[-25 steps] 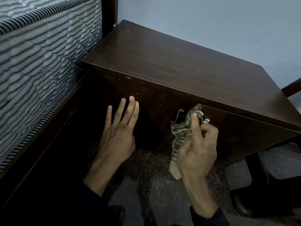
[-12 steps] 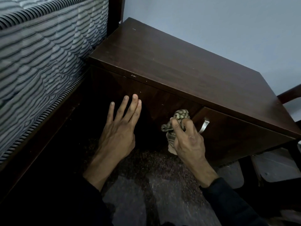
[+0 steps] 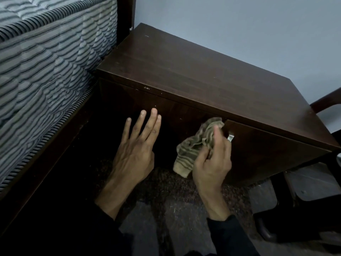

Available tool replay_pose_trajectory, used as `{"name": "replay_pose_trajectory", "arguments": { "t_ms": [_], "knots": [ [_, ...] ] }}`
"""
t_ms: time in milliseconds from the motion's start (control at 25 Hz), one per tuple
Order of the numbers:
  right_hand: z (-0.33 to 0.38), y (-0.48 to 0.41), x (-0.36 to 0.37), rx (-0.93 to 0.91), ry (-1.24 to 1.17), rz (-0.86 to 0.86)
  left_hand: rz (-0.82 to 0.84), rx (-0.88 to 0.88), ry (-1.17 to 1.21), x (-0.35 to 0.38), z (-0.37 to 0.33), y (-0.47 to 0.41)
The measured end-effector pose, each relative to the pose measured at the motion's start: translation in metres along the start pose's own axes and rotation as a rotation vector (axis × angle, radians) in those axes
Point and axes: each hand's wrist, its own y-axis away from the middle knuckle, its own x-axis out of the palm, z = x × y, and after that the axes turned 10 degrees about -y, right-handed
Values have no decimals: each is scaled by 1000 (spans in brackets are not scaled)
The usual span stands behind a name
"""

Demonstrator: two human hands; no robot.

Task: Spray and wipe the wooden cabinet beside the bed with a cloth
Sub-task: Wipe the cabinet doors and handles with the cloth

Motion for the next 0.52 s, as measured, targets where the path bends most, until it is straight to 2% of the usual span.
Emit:
{"name": "replay_pose_trajectory", "arguments": {
  "t_ms": [80, 200, 240, 360, 400, 440, 520],
  "knots": [
    [9, -4, 13, 136, -64, -128, -9, 34, -8, -1, -3, -2],
    [15, 15, 22, 248, -66, -138, 8, 45, -33, -1, -3, -5],
    [15, 19, 21, 336, -133, -134, 12, 48, -38, -2, -2, -4],
    [9, 2, 20, 820, -580, -181, 7, 42, -32, -2, -4, -4],
    [9, -4, 19, 924, -727, -177, 13, 40, -29, -1, -5, -5],
    [10, -7, 15, 958, -788, -132, 16, 39, -24, -1, -6, -4],
    [10, -10, 3, 883, -657, 73, 20, 32, -20, -1, -6, -5]
  ]
}}
